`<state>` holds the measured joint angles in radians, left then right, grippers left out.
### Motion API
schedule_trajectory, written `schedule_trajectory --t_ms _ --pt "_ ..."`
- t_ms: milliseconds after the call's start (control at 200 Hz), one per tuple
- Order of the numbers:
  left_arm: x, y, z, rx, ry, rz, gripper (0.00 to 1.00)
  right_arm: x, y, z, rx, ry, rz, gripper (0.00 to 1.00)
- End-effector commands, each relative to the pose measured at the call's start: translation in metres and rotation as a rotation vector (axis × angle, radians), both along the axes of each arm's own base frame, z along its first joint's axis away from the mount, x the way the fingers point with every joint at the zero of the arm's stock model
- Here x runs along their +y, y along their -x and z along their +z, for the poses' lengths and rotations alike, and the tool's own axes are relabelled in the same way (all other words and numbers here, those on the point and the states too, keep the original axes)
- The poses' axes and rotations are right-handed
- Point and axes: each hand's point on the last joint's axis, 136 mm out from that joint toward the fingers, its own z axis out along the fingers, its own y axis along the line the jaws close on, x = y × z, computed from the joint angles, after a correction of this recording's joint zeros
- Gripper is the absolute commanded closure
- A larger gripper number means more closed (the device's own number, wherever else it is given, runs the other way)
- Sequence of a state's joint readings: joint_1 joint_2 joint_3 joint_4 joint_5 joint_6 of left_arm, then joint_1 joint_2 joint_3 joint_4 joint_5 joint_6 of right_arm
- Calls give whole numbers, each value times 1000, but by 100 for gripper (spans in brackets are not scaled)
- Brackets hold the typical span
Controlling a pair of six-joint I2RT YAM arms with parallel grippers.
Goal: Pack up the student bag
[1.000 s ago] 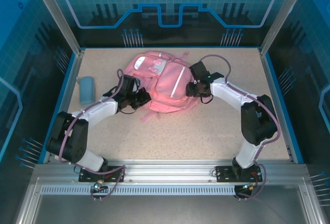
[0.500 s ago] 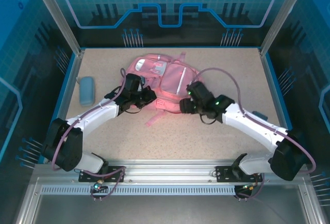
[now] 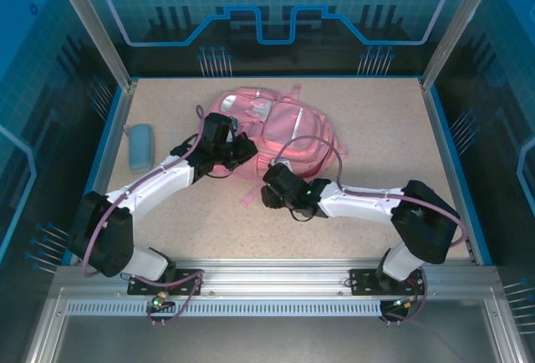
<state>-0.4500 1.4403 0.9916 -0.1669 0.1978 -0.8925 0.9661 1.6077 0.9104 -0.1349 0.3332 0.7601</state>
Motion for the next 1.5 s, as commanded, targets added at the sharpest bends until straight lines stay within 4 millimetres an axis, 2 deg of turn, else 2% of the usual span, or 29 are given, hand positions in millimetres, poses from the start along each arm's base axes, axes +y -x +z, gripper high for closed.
schedule_trajectory --t_ms 0,190,435,615,750,815,916,996,1161,1376,1496 --pt "-15 -8 39 -101 52 -39 100 11 -25 11 -86 -57 -85 61" --pt "-14 -5 42 -98 57 -37 100 0 -40 3 -135 -4 -160 63" --pt "-15 -2 43 -92 57 -47 100 10 -61 18 -252 17 -145 65" --pt "-14 0 44 -90 57 -47 100 14 -72 20 -279 46 -151 79" --pt "-12 0 43 -90 49 -44 100 6 -73 17 -270 81 -185 88" --pt "-12 0 43 -90 50 -42 100 3 -73 15 -258 86 -197 87" --pt "-13 0 44 -91 56 -43 100 1 -73 11 -243 83 -216 74" --pt "-13 0 44 -91 56 -42 100 2 -75 9 -237 75 -215 71" --pt "-12 0 45 -93 53 -40 100 5 -78 7 -228 74 -213 80" --pt "-8 -1 40 -82 31 -20 100 -2 -75 7 -214 101 -217 100" --pt "1 -2 35 -78 -2 14 100 -20 -66 6 -199 138 -239 100"
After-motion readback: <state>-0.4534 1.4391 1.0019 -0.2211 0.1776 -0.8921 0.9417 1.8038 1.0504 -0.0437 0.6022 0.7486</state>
